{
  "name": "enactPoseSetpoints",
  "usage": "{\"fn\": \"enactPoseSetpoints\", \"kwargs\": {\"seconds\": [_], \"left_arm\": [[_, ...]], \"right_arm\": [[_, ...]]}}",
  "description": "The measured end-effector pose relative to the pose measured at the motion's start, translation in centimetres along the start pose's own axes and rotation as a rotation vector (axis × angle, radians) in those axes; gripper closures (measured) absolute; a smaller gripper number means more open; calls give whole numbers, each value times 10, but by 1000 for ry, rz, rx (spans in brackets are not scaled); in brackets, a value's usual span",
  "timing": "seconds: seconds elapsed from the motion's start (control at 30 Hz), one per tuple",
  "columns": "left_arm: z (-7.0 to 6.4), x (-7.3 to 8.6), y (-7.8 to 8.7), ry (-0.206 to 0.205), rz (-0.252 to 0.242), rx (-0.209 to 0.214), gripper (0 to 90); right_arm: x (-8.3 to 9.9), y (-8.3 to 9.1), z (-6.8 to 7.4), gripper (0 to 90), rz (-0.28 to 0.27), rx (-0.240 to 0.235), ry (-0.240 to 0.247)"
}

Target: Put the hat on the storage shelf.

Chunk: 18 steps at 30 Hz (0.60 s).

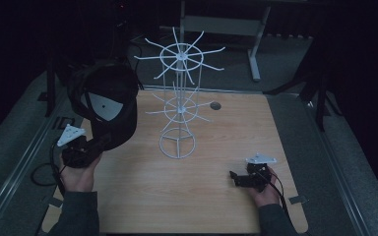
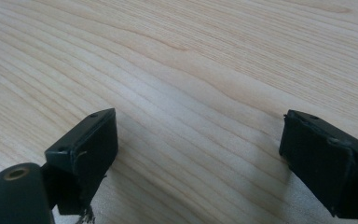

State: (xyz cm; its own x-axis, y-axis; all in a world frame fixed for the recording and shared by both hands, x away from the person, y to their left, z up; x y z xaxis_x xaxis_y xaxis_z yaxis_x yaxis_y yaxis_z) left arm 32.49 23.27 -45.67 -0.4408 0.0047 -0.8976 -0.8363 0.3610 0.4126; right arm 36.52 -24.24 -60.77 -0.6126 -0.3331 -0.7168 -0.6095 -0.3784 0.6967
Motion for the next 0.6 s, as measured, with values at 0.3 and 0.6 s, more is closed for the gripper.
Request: {"fn": "enactPoseSetpoints", "kwargs": {"seconds": [0.3,0.6], "left_arm": [[-3,-5,2,-20,-11,-10,866],[-7,-9,4,-32,-28,-25,866]], "right_arm": [[0,0,0,113,0,0,-1],[0,0,0,113,0,0,-1]]}}
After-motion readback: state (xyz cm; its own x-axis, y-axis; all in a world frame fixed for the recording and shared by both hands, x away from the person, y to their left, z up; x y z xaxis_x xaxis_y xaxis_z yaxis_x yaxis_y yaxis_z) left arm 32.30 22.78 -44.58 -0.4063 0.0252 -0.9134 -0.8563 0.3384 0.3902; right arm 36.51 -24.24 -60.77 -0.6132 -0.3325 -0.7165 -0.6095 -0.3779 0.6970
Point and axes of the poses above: each handheld gripper's, and its own axes: y roughly backward along the jaws, x roughly out of its underside, z roughly to its left, the point moved 6 cm from there along -y, roughly forward along the jaws, and after that the axes turned 3 degrees about -y, right-handed, at the moved point
